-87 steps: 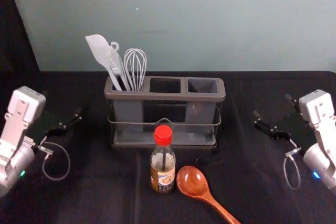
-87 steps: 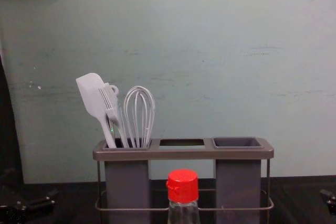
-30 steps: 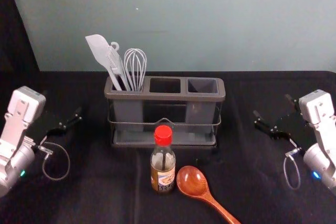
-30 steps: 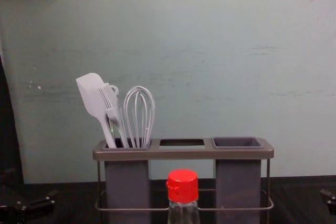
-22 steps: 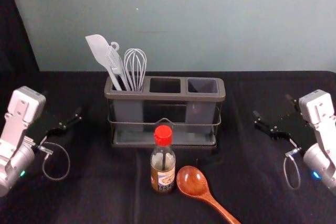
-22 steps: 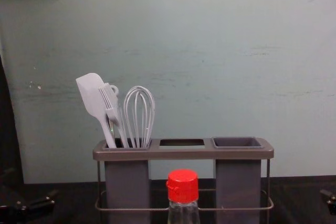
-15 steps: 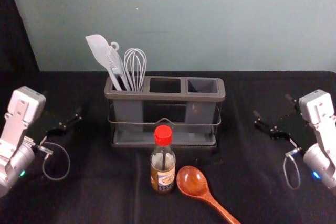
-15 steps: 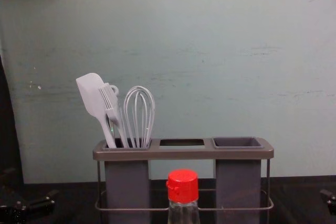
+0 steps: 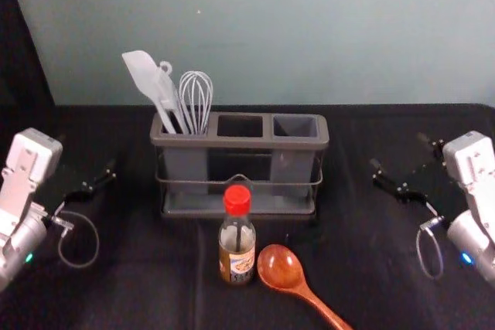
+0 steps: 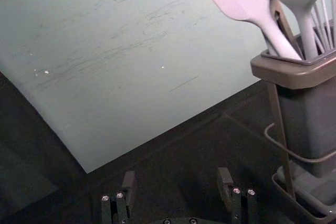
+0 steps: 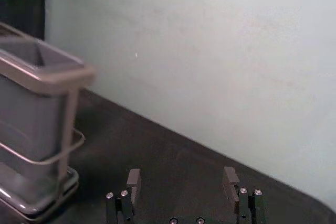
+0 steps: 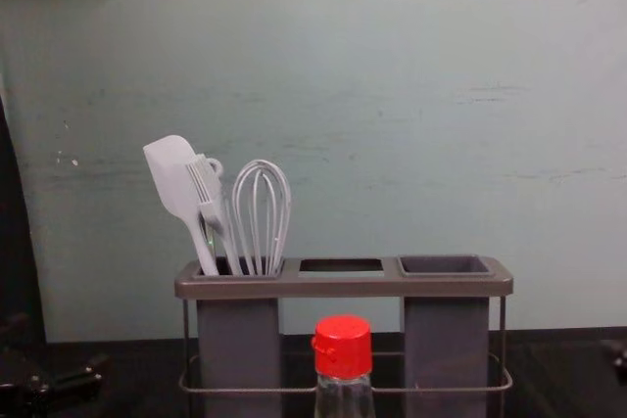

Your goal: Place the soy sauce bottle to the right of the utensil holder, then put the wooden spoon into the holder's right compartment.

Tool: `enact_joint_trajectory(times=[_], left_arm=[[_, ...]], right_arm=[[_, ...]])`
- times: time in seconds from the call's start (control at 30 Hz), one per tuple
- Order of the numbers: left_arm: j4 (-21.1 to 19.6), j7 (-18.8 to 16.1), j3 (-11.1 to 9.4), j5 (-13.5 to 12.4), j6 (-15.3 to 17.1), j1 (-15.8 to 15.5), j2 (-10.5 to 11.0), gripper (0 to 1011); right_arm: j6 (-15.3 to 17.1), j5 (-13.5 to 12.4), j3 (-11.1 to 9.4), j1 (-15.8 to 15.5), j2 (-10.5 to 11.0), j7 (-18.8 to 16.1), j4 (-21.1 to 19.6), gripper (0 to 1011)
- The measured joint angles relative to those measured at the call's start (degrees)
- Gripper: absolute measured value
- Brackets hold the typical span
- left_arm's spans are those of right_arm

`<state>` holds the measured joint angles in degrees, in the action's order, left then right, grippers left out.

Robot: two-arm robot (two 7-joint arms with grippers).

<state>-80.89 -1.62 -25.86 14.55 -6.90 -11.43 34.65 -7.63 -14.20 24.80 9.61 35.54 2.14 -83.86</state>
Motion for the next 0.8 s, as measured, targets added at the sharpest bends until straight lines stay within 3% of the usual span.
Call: enact_joint_trajectory(times=[0.1, 0.4, 0.8], left_arm=[[0.00, 0.00, 0.00, 0.00, 0.00, 0.00, 0.00, 1012], [0.00, 0.00, 0.00, 0.00, 0.00, 0.00, 0.00, 1011], [-0.01, 0.00, 0.00, 0.00, 0.00, 0.00, 0.00, 1012]], right_arm=[[-1.45, 0.28, -1.61, -3.11, 1.43, 0.51, -4.32, 1002], [-4.34, -1.02, -4.98, -9.98, 3.90, 0.38, -10.90, 1002], [-9.52, -6.43, -9.93, -22.23, 9.55, -5.24, -18.84, 1003]])
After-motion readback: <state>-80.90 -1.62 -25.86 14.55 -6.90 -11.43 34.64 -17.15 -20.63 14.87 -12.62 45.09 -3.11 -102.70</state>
